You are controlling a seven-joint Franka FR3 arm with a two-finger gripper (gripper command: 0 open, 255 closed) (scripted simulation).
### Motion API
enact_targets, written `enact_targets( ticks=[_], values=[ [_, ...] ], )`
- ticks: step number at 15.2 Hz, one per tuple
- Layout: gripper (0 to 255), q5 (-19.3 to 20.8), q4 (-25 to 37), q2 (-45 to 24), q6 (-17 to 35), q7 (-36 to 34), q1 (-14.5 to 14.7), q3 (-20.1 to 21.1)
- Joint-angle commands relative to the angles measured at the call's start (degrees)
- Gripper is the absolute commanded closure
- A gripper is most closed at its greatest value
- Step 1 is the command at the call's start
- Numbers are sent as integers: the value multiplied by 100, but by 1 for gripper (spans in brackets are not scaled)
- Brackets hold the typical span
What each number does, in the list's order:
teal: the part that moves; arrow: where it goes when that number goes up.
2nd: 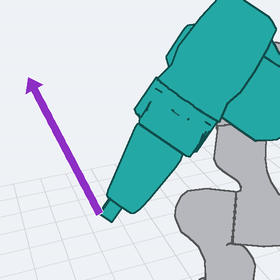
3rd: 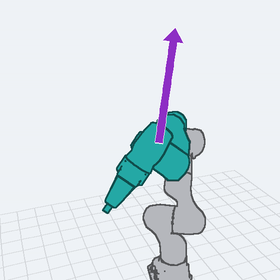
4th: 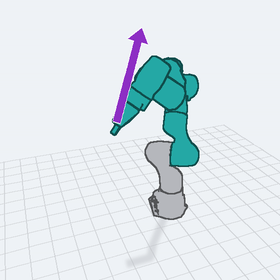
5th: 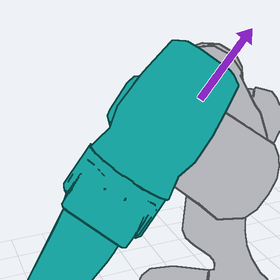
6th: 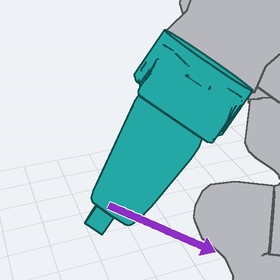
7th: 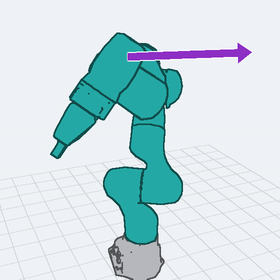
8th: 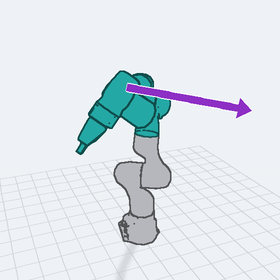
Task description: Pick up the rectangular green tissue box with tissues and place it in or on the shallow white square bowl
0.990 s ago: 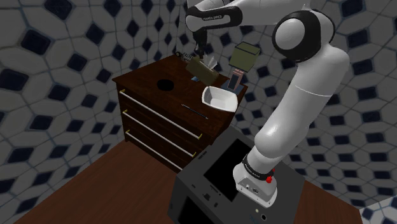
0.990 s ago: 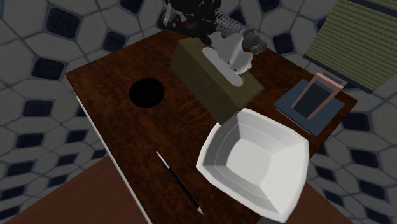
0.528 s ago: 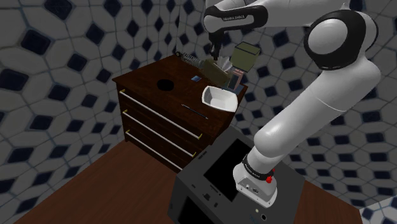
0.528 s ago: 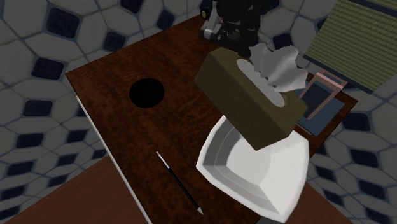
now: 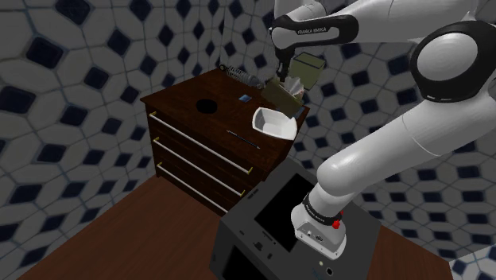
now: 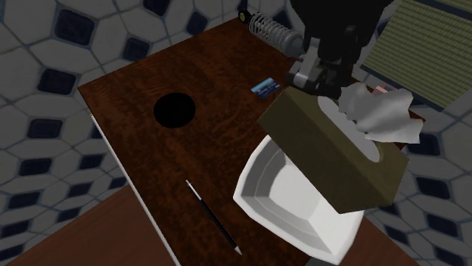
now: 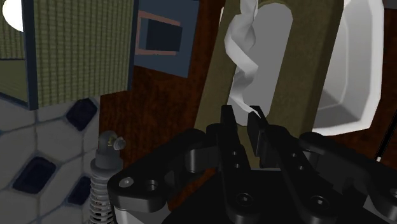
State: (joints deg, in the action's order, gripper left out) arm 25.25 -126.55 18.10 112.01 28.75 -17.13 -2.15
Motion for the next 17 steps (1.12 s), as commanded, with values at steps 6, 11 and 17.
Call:
enact_targets(
  ticks=[6, 11, 17],
  values=[
    [255, 108, -429, -101, 500, -203, -28, -26],
    [255, 202, -696, -218, 859, -364, -53, -41],
    [255, 336, -978, -404, 1294, -573, -94, -50]
  ],
)
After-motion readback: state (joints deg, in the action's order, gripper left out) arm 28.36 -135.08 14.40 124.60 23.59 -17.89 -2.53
